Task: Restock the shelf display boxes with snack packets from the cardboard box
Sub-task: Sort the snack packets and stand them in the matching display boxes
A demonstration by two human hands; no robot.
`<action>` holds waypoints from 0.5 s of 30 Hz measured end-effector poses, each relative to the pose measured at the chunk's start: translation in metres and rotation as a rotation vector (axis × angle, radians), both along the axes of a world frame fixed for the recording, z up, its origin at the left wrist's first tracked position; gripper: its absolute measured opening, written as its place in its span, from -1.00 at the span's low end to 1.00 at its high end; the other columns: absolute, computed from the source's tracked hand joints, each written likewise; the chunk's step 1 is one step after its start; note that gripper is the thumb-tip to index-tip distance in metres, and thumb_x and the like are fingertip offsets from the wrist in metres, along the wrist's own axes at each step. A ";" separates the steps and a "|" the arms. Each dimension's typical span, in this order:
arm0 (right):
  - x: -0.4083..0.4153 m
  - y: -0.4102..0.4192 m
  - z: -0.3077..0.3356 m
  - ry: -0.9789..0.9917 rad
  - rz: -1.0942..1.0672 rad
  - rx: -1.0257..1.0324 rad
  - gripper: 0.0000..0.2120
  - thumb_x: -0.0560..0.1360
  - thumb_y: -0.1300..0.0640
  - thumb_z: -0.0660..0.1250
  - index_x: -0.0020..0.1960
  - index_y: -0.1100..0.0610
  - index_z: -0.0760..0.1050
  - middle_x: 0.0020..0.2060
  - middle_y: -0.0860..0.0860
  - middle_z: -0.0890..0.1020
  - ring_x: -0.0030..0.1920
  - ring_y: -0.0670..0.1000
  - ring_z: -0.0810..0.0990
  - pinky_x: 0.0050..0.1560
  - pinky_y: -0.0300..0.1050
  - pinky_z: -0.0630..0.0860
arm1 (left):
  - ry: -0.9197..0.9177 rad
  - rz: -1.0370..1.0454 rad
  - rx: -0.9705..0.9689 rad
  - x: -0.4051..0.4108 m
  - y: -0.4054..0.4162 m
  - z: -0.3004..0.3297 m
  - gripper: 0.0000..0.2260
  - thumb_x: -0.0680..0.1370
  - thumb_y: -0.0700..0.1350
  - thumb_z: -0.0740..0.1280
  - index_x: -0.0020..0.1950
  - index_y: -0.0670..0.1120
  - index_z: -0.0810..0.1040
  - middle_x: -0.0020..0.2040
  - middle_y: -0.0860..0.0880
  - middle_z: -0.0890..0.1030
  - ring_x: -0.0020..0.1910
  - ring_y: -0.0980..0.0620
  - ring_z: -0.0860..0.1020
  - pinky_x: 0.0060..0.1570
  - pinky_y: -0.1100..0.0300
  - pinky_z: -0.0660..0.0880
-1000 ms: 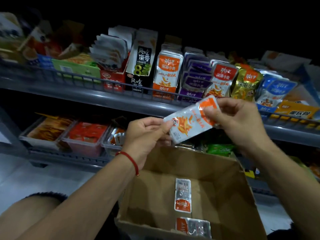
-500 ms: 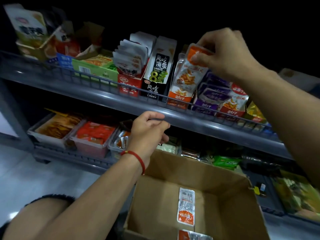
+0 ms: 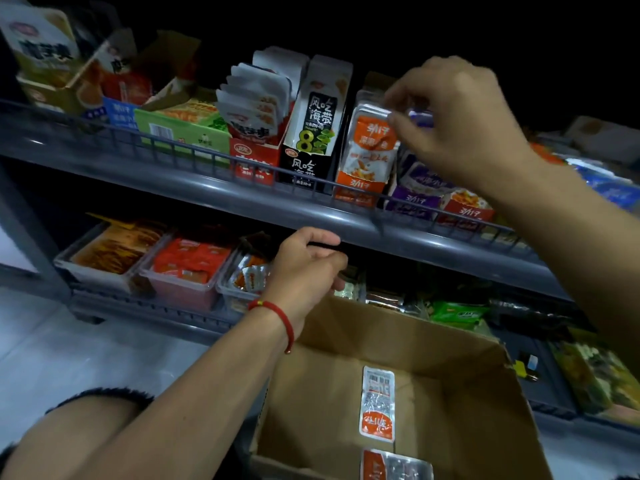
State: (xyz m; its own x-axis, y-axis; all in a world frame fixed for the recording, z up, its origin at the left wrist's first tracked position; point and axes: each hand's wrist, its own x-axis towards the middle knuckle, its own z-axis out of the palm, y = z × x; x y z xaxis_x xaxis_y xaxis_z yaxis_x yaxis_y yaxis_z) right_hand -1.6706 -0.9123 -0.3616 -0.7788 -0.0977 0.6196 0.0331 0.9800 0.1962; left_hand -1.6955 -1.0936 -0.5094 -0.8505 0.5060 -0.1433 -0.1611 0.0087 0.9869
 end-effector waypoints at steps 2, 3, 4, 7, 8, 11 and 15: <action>0.032 -0.008 -0.012 -0.007 0.021 0.005 -0.77 0.63 0.07 0.24 0.18 0.13 0.58 0.02 0.11 0.62 0.05 0.12 0.55 0.09 0.09 0.51 | 0.021 -0.055 -0.051 0.005 0.003 -0.007 -0.80 0.55 -0.28 0.40 0.13 -0.07 0.55 -0.01 -0.12 0.67 -0.35 0.04 0.61 -0.31 0.19 0.54; 0.051 -0.011 -0.021 -0.019 0.040 0.019 -0.77 0.62 0.08 0.23 0.16 0.14 0.59 -0.01 0.11 0.62 0.02 0.14 0.56 0.05 0.13 0.51 | 0.041 -0.086 -0.078 0.008 0.005 -0.011 -0.81 0.55 -0.28 0.40 0.12 -0.10 0.55 -0.02 -0.15 0.67 -0.36 0.03 0.60 -0.35 0.18 0.51; 0.069 -0.014 -0.032 -0.048 0.059 0.022 -0.77 0.61 0.08 0.23 0.14 0.14 0.60 -0.04 0.11 0.62 -0.02 0.16 0.57 -0.01 0.16 0.52 | 0.060 -0.121 -0.106 0.011 0.008 -0.016 -0.83 0.54 -0.29 0.40 0.11 -0.13 0.55 -0.05 -0.17 0.66 -0.37 0.01 0.58 -0.38 0.17 0.49; 0.114 -0.014 -0.080 -0.255 0.038 -0.063 -0.74 0.60 0.03 0.19 0.11 0.09 0.61 -0.08 0.04 0.63 -0.08 0.12 0.60 -0.13 0.10 0.56 | 0.091 -0.265 -0.253 0.026 0.023 -0.035 -0.86 0.54 -0.32 0.39 0.05 -0.14 0.55 -0.16 -0.15 0.61 -0.38 -0.01 0.54 -0.40 0.19 0.42; 0.125 -0.010 -0.097 -0.347 0.012 -0.091 -0.72 0.60 0.00 0.16 0.09 0.07 0.60 -0.10 0.01 0.63 -0.11 0.10 0.62 -0.15 0.07 0.58 | 0.096 -0.322 -0.320 0.032 0.028 -0.043 -0.86 0.54 -0.33 0.38 0.05 -0.13 0.55 -0.17 -0.15 0.60 -0.37 -0.01 0.53 -0.41 0.21 0.41; 0.149 0.015 -0.149 -0.596 -0.095 -0.127 -0.65 0.56 -0.08 0.07 0.07 0.03 0.57 -0.12 -0.02 0.61 -0.14 0.08 0.63 -0.22 -0.01 0.57 | 0.131 -0.542 -0.553 0.047 0.042 -0.070 -0.83 0.55 -0.27 0.39 0.10 -0.09 0.57 -0.12 -0.16 0.65 -0.23 -0.02 0.58 -0.28 0.14 0.47; 0.167 0.048 -0.184 -0.854 -0.210 -0.343 -0.75 0.59 -0.08 0.18 0.15 -0.07 0.58 -0.02 -0.08 0.67 -0.01 0.02 0.65 -0.04 0.05 0.61 | 0.053 -0.756 -0.814 0.057 0.058 -0.113 -0.86 0.53 -0.17 0.44 0.05 -0.01 0.59 0.01 -0.09 0.66 -0.12 -0.03 0.63 -0.16 0.07 0.60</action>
